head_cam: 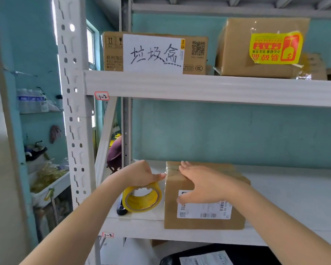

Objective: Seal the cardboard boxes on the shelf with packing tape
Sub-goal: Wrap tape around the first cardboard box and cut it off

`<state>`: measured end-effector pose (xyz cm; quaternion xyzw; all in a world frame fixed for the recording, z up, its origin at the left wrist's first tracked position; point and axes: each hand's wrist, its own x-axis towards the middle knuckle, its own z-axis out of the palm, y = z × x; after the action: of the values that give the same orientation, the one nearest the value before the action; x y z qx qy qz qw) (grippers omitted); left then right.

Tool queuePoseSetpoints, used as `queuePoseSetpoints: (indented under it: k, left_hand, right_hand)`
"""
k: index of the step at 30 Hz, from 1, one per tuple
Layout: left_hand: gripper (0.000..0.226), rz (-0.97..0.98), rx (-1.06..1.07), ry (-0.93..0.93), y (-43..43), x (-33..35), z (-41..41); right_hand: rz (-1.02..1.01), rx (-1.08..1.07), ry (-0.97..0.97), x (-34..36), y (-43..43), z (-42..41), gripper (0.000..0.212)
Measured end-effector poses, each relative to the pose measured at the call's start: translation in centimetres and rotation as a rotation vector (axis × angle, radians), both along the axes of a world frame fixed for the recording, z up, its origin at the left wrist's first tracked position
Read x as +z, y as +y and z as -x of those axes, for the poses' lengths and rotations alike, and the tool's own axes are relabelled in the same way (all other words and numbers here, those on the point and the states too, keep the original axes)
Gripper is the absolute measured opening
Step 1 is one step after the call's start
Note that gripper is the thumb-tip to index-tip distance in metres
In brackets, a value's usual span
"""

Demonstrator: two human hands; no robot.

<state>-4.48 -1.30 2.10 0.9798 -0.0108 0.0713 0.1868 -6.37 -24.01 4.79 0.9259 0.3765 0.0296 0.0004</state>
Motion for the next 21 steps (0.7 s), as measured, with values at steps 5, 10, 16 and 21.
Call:
queuePoseSetpoints:
  k: [5,10,16,21]
  left_hand:
    - [0.068,0.009,-0.015,0.027,-0.1,-0.1,-0.2]
    - [0.067,0.021,-0.01,0.014,-0.1,-0.1,0.3]
    - [0.067,0.131,-0.009,-0.018,-1.0,-1.0,0.8]
    - [0.07,0.514,-0.006,0.059,0.2,-2.4,2.0]
  right_hand:
    - [-0.011,-0.012,-0.105,2.4,0.8,-0.2,0.035]
    - [-0.038,0.109,-0.391,1.0,2.6,0.6,0.037]
    - [-0.069,0.016,0.226,1.1,2.2,-2.0,0.114]
    - [-0.05,0.015,0.161,1.7,2.8,-3.2,0.104]
